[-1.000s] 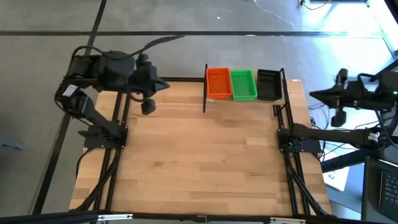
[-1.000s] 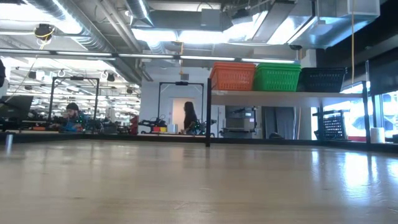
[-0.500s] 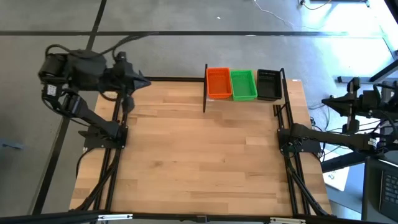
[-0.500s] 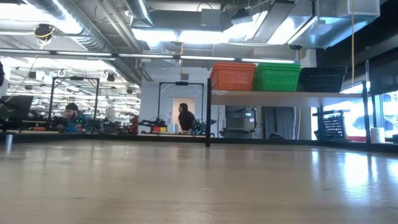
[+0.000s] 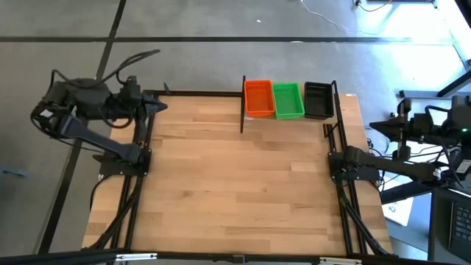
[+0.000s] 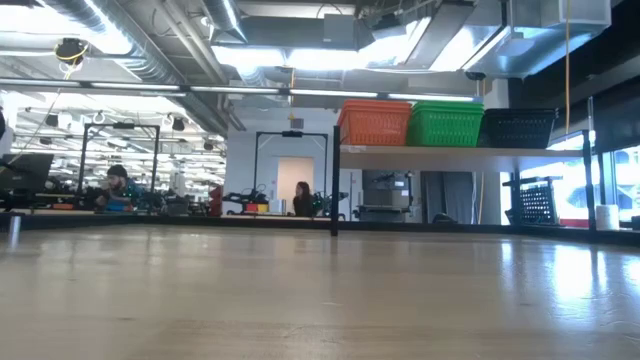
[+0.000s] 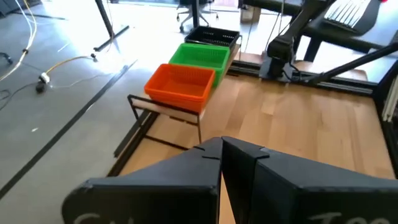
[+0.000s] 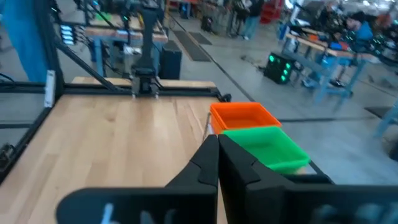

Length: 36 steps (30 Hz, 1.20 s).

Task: Stack baskets on shelf by color
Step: Return to Home Position

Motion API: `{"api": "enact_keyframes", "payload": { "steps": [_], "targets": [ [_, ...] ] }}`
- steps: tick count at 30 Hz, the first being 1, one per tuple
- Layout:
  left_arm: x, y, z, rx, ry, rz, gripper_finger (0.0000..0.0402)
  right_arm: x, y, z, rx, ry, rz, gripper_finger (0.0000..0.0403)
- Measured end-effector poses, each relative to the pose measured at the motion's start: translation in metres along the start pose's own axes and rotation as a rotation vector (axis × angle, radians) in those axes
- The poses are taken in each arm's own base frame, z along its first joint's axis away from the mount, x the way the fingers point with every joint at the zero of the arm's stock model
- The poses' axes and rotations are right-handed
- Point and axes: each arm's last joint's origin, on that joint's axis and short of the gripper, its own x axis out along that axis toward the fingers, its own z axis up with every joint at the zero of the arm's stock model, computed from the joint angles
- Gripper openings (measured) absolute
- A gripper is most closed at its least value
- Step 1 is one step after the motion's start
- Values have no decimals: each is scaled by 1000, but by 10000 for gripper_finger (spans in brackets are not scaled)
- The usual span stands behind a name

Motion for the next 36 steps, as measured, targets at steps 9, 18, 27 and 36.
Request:
{"api": "enact_keyframes", "payload": {
  "steps": [9,18,27,36],
  "targets": [
    [-7,17,-70,-34,-195,-18,0,-4,7,-37,68,-138,15,0],
    [-14,34,-144,-118,-363,-40,0,-7,10,-60,157,-138,-23,0],
    [-17,44,-194,-178,-485,-56,0,9,8,-62,164,-151,-23,0],
    [10,31,-210,-106,-435,-65,0,39,6,-69,189,-147,-19,0]
  ]
}}
